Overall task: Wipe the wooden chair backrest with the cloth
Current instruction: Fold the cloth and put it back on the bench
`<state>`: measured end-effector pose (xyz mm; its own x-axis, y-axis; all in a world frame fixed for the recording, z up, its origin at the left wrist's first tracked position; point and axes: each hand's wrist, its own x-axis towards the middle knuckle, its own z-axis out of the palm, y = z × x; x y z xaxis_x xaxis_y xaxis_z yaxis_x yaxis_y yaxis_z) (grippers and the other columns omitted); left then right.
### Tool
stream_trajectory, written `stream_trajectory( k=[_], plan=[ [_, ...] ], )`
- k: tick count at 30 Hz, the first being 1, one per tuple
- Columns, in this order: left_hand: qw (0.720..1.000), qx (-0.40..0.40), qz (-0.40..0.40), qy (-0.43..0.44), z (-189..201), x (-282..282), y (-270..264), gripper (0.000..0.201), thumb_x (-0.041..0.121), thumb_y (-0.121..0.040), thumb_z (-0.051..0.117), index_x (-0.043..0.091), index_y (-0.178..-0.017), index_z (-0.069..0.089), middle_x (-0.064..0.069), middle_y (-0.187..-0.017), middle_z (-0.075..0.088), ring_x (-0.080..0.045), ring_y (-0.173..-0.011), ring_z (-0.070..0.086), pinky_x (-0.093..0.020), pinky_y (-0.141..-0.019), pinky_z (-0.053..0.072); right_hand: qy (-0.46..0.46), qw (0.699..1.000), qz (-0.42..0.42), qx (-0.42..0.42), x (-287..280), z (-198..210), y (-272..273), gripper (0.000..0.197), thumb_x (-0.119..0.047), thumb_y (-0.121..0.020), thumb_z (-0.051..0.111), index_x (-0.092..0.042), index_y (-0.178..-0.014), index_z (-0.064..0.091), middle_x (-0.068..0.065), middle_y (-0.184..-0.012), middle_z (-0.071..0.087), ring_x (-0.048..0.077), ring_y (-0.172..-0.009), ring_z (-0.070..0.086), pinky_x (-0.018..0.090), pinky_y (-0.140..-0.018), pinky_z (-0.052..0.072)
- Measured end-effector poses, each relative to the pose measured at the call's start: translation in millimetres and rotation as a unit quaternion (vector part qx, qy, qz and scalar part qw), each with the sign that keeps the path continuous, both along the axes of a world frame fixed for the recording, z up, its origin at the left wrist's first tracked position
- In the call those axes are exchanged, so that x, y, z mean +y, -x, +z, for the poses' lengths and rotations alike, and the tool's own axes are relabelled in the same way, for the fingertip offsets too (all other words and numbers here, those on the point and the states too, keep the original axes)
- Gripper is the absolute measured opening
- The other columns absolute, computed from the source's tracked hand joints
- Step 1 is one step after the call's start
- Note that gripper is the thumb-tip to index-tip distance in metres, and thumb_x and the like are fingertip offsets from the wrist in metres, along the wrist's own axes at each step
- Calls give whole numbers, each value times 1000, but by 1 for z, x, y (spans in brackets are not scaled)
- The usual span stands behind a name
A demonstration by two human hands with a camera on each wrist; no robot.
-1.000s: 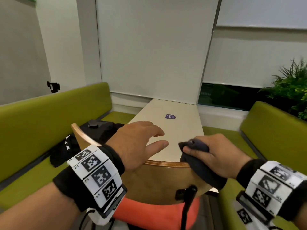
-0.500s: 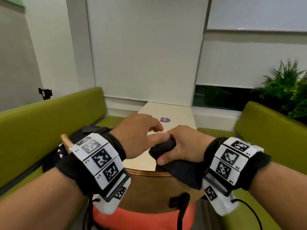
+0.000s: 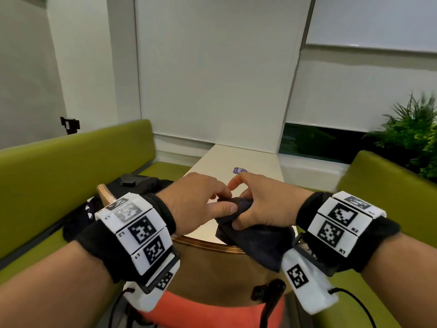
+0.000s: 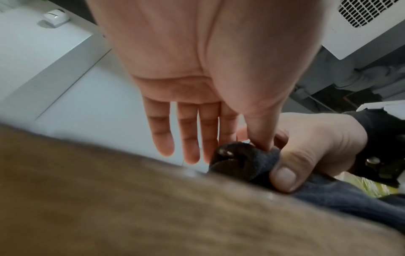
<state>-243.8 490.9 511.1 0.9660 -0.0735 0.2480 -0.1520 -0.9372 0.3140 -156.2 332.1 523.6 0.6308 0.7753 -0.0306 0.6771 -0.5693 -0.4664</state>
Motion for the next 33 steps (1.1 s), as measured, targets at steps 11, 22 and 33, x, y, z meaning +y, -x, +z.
stream_trajectory(
  k=[11,22,33],
  plan=[
    [994,-9,-17,-109,8,-84,-23,20,39,-88,51,23,-97,60,5,-90,60,-17,-84,55,-39,-79,47,-24,999,1,-42,-73,12,-26,61,-28,-69,79,-29,-118,43,-7,-97,68,10,-82,66,36,-79,56],
    [990,-77,43,-108,13,-218,-73,15,35,-86,48,22,-88,55,3,-87,58,-20,-80,55,-38,-73,48,-51,996,-25,-72,-224,8,-67,36,-22,-73,71,-30,-101,52,-10,-94,61,9,-79,60,24,-64,50],
    [999,37,-33,-20,-90,-359,-144,12,30,-88,52,20,-94,55,2,-86,56,-22,-82,55,-37,-74,46,-64,985,-159,-13,-369,-105,-115,17,-14,-77,63,-31,-77,61,-5,-79,65,17,-72,63,39,-60,59]
  ],
)
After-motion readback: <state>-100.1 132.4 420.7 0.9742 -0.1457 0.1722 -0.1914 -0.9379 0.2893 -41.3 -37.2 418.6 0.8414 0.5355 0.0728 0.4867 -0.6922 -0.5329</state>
